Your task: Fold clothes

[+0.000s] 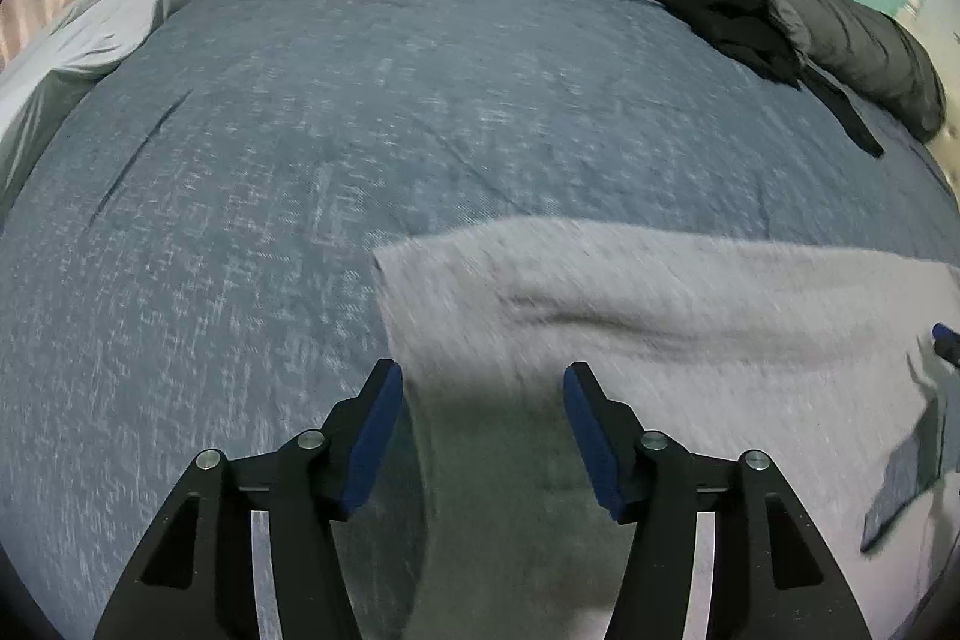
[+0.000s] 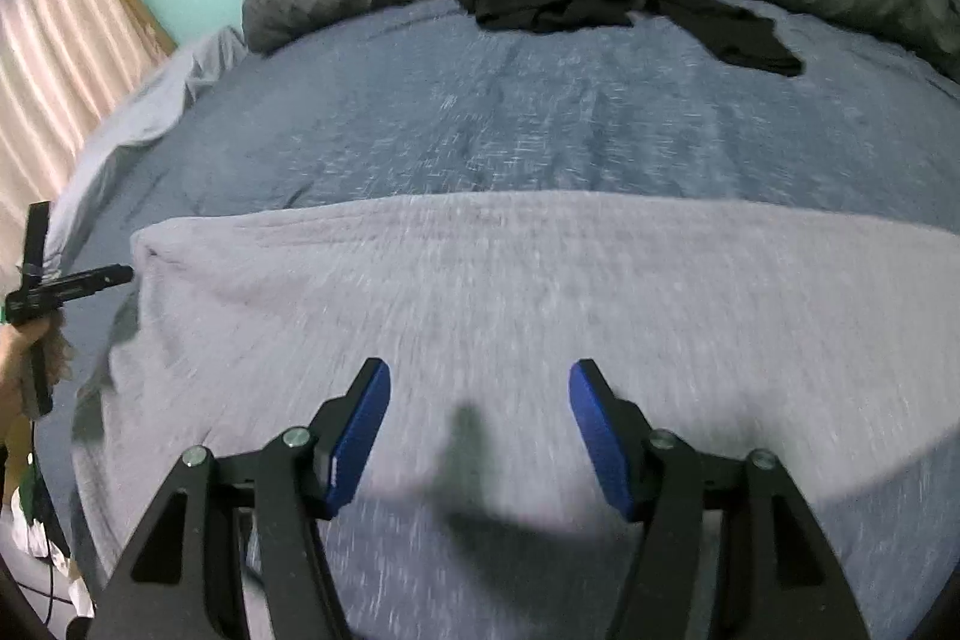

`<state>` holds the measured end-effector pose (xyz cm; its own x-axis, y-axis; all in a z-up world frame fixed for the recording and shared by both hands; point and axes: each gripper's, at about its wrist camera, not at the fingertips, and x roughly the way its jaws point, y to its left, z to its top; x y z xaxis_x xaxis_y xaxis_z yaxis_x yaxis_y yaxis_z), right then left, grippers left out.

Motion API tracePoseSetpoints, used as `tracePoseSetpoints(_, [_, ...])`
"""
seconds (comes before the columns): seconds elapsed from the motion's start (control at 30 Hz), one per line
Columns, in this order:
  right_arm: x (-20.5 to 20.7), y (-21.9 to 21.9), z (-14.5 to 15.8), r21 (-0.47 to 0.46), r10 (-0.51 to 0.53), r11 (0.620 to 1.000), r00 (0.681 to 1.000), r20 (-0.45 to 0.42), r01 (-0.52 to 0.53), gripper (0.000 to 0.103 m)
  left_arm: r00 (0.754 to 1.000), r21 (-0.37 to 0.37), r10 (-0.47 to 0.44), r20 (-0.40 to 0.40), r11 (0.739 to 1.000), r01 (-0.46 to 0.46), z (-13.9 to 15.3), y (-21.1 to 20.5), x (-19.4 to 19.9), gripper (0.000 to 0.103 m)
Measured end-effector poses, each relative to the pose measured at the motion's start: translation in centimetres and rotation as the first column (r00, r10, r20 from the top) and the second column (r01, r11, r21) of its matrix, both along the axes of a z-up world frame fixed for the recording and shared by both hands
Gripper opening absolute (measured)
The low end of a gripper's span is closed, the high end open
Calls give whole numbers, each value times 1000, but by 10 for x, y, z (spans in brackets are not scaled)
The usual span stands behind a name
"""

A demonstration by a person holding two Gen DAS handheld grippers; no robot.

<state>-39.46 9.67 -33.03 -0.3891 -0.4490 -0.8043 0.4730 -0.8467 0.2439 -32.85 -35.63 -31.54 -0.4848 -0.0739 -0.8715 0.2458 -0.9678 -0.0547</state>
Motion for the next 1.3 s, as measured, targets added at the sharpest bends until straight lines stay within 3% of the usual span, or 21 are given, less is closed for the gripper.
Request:
tracePoseSetpoints(0.27, [-35,-56,-40,225,130,965,991,20,-132,63,1000,6,-10,26,1000,10,-19,-8,-23,60])
tracePoseSetpoints(0.3, [-35,-59,-43,235,140,962,990,9,-138,58,1000,5,-17,24,1000,17,-21,-7,-24,59])
tracePoseSetpoints(0.33, [-35,-61,-44,240,149,960,989,-1,-145,53,999,9,-25,25,1000,24,-22,-6,-25,49])
tracePoseSetpoints(0.4, [-34,-65,-46,243,166,957,986,-18,-157,26,999,13,-46,22,999,46,-23,-2,-27,23])
tracePoseSetpoints(0.47, [-29,-71,-47,255,193,950,981,-38,-177,8,998,9,-61,16,998,60,-22,2,-27,14])
tracePoseSetpoints(0.5, [-26,-73,-46,266,198,948,979,-54,-177,4,998,8,-67,15,998,67,-21,3,-28,13])
tracePoseSetpoints(0.7, [-22,-66,-36,240,195,956,976,-100,-167,2,998,6,-57,-37,998,57,-5,1,-22,10])
tracePoseSetpoints(0.97, [-25,-61,11,183,153,977,960,-236,-110,2,990,18,3,-138,1000,0,26,-9,-13,8])
tracePoseSetpoints(1.07, [-28,-62,21,166,128,983,953,-274,-84,2,994,19,17,-112,1000,-15,21,-12,-20,8])
tracePoseSetpoints(1.17, [-33,-69,10,182,124,980,956,-266,-76,2,997,18,32,-67,999,-31,6,-14,-30,9])
tracePoseSetpoints(1.3, [-43,-73,-16,180,108,981,977,-183,-75,2,999,20,40,4,999,-40,-15,-15,-43,12])
